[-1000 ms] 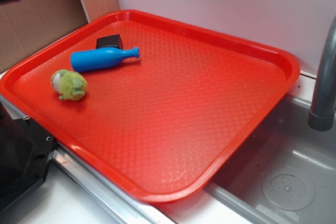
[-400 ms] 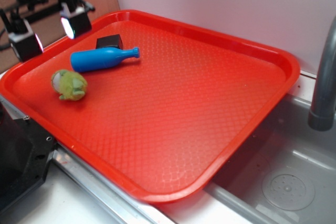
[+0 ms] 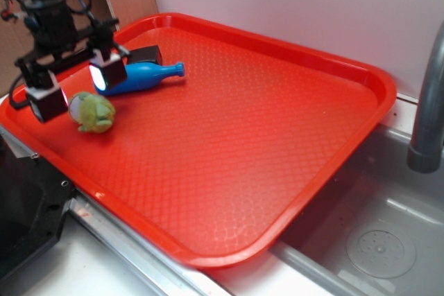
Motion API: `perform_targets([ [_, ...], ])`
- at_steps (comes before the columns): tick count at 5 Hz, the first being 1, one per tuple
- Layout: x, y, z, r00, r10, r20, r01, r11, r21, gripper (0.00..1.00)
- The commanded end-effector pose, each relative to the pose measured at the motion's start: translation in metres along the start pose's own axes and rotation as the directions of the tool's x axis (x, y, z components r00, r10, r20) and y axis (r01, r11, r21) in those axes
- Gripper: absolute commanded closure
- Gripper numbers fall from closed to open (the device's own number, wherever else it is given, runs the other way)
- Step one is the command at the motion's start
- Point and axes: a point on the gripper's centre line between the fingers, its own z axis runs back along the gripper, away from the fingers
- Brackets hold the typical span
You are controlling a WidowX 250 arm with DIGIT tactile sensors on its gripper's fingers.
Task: Grab the green animal.
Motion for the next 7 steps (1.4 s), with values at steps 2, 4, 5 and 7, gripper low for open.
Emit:
perform_targets([
  [2, -0.001, 0.014, -0.026, 0.996, 0.049, 0.072, -0.049, 0.999, -0.012, 1.0],
  [4, -0.006, 0.007, -0.007, 0.982, -0.185, 0.044, 0.185, 0.983, 0.006, 1.0],
  [5, -0.01, -0.004, 0.034, 0.904, -0.428, -0.01, 0.427, 0.904, -0.029, 1.0],
  [7, -0.023, -0.023, 0.098, 0.603, -0.798, 0.011, 0.794, 0.598, -0.11, 1.0],
])
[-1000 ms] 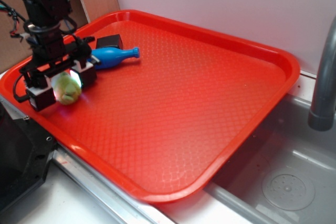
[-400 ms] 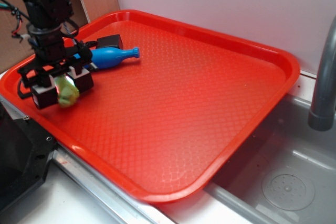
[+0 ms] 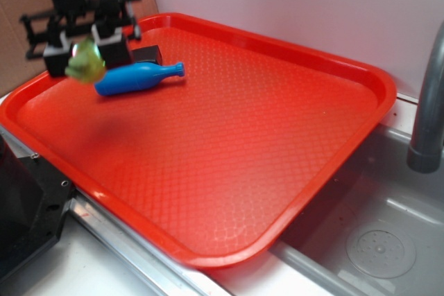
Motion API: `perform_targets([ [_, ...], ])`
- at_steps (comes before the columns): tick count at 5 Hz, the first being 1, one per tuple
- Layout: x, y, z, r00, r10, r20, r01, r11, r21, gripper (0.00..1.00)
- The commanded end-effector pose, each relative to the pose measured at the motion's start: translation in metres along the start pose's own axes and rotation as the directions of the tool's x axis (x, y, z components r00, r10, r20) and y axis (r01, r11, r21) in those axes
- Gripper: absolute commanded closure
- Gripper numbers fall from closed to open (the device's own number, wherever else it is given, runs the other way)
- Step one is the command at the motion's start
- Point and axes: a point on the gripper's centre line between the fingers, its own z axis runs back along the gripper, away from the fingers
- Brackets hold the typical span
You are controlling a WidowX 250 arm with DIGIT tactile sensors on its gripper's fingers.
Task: Grab the green animal.
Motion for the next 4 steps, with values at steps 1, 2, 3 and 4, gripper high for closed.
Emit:
perform_targets([
  [1, -0.015, -0.016, 0.064, 0.923, -0.381, 0.047, 0.382, 0.924, -0.009, 1.0],
  [2, -0.026, -0.026, 0.08, 0.886, -0.459, 0.069, 0.458, 0.889, 0.019, 1.0],
  [3, -0.037, -0.03, 0.092, 0.855, -0.509, 0.099, 0.509, 0.86, 0.022, 1.0],
  [4, -0.041, -0.029, 0.093, 0.857, -0.498, 0.131, 0.499, 0.866, 0.024, 1.0],
])
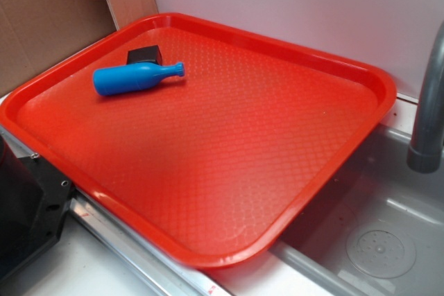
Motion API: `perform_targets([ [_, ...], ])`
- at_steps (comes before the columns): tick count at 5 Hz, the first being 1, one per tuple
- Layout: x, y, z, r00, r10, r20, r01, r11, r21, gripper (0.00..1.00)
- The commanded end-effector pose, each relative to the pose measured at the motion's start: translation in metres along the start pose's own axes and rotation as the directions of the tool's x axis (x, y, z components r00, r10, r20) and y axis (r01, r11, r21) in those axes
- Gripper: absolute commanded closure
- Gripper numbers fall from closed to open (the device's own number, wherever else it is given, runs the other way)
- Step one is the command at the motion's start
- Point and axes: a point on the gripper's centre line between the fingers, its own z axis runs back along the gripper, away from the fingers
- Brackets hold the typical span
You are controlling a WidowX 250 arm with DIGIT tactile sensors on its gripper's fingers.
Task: Grab the green animal.
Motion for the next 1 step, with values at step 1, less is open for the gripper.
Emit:
perform_targets([
  [1, 0.0061, 0.0149, 0.0115, 0.999, 0.034, 0.027, -0.033, 0.999, -0.025, 1.0],
])
